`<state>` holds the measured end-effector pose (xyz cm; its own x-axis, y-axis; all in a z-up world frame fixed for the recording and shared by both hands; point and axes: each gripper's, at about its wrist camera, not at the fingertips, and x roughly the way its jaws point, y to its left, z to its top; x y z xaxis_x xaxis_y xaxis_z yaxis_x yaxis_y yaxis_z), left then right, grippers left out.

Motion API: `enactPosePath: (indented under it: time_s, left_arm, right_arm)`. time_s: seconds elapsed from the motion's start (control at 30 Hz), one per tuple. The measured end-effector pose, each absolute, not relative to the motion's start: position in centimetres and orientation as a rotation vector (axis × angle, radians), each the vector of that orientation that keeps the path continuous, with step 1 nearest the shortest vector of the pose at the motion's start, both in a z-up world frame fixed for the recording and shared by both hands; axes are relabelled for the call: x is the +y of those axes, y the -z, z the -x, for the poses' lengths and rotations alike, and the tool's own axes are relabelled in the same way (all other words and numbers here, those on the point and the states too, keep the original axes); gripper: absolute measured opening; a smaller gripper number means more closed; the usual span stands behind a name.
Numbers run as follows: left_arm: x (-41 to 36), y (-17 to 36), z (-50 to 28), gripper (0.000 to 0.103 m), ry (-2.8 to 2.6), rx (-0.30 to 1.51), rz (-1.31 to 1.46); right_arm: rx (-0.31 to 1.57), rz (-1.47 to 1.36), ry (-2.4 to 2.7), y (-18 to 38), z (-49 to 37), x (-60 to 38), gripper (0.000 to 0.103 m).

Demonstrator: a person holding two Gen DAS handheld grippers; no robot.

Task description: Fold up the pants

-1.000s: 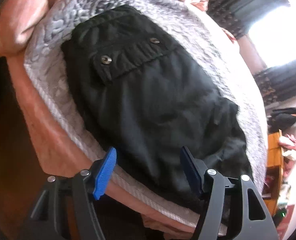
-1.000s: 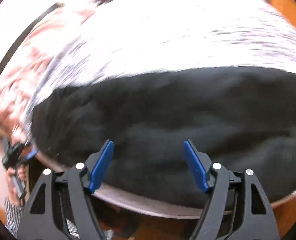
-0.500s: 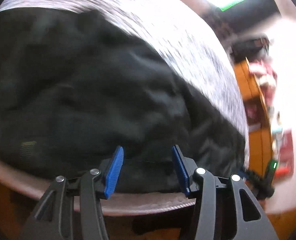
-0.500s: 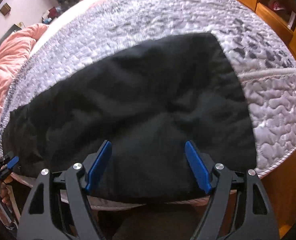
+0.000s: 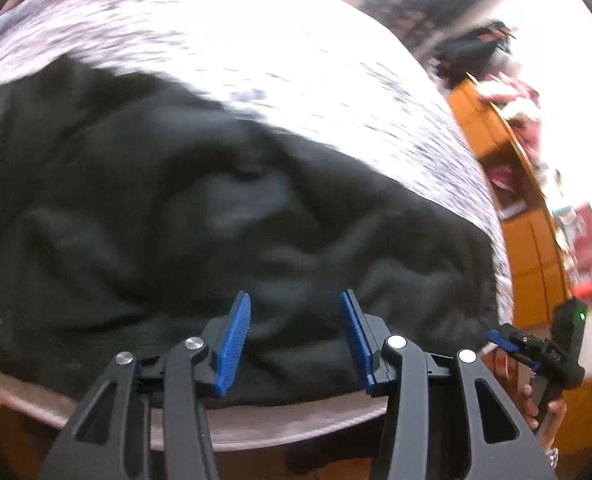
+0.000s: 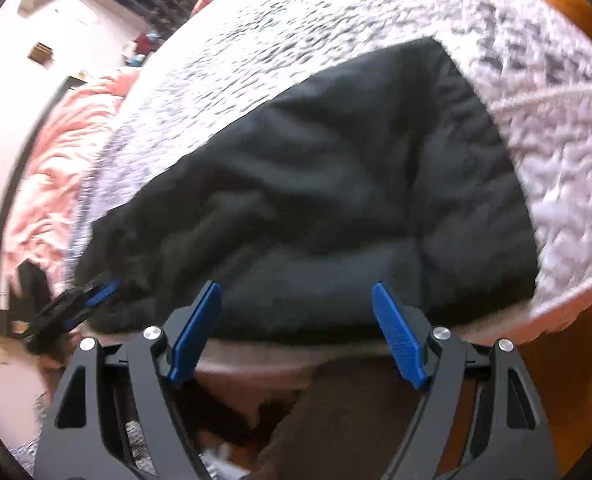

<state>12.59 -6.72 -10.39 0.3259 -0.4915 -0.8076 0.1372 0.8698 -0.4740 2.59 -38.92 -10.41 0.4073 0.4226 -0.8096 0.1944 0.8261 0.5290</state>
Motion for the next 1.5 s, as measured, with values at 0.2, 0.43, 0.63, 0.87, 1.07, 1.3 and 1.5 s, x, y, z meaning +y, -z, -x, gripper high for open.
enactPosePath:
  time_s: [0.2,0.43,0.63,0.87,1.07,1.3,1.5]
  left_arm:
    - [-13.2,13.1,-14.2,0.048,0.513,1.254,0.268]
    - [-13.6,14.4,-14.3,0.049,0.502,1.276,0.242]
    - [-11.2,13.6,-13.9,0.049,0.465,1.246,0.261]
    - [-4.4,12.0,-13.7,0.05,0.326,1.158,0.253]
    - [1.5,12.6,-14.1,0.057,0.187,1.134,0.28]
    - [-0.4,14.1,-14.5,0.067,0.187,1.116,0.218]
    - [-3.6,14.8,-17.3,0.068,0.211,1.123,0.186]
  right_arm:
    - [1.238,-0.736,-0.143,12.6,-0.9,-39.7,0.078]
    - [1.234,-0.916,-0.083,15.5,-0.4,-43.4,0.08]
    - [1.207,-1.026,-0.071,16.4,-1.0,-44.2,0.082]
    - [1.152,-0.964,0.003,14.0,-0.8,-44.9,0.076]
    - [1.127,-0.909,0.026,13.9,-2.3,-44.7,0.061]
    - [1.088,-0.744,0.04,10.9,-6.0,-43.1,0.01]
    - [0.895,-0.621,-0.028,2.8,-8.4,-43.6,0.008]
